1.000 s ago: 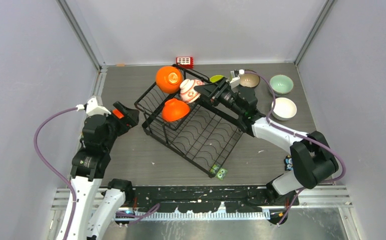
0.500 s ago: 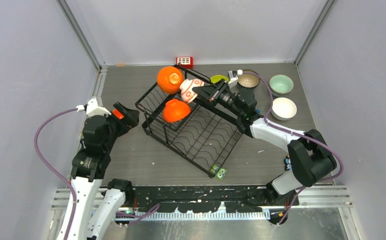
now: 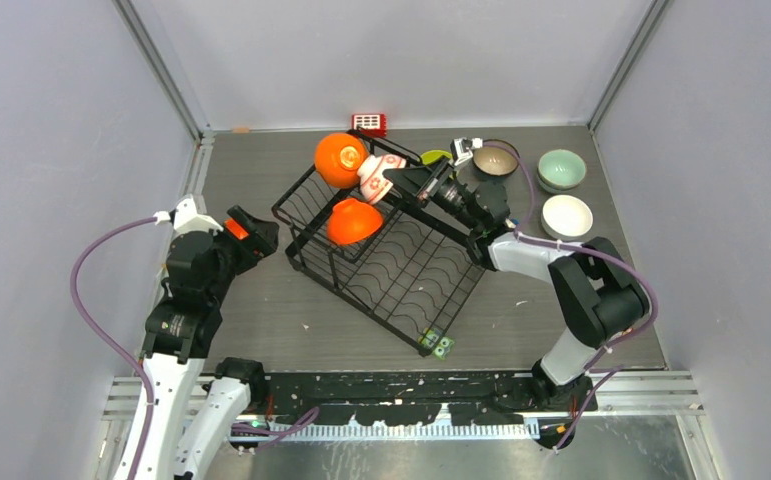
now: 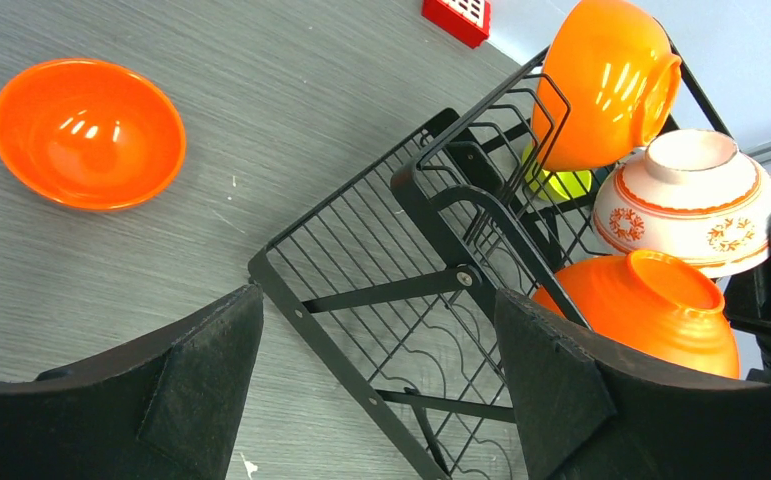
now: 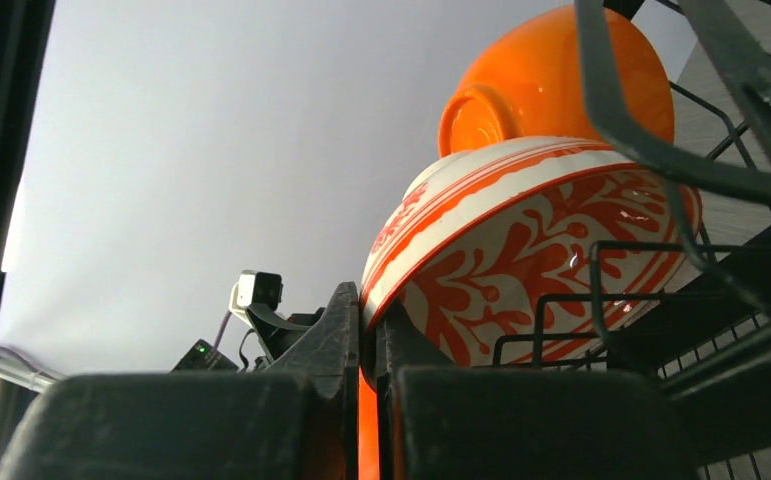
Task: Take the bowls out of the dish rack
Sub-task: Pick up the bowl from the dish rack.
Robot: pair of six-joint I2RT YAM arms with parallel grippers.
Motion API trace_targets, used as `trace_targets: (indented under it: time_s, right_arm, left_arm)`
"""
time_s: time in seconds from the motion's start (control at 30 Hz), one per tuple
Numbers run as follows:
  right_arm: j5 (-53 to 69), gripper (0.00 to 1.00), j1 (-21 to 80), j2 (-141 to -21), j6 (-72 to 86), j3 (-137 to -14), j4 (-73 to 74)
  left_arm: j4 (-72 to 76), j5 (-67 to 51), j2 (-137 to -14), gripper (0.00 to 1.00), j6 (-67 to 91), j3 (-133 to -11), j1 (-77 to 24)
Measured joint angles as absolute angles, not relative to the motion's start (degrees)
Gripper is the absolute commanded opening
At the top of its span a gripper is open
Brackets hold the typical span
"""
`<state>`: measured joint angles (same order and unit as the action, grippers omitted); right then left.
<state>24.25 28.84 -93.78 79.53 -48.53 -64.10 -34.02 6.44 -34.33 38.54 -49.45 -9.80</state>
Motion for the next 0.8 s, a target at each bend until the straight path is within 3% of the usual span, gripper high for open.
trace_targets:
  time_s: [0.8]
  right_arm:
    - [27.16,0.01,27.51,-96.79,80.68,-49.08,-74.94]
  left_arm:
    - [-34.09,6.9,-34.24,0.86,38.52,-49.45,-9.8]
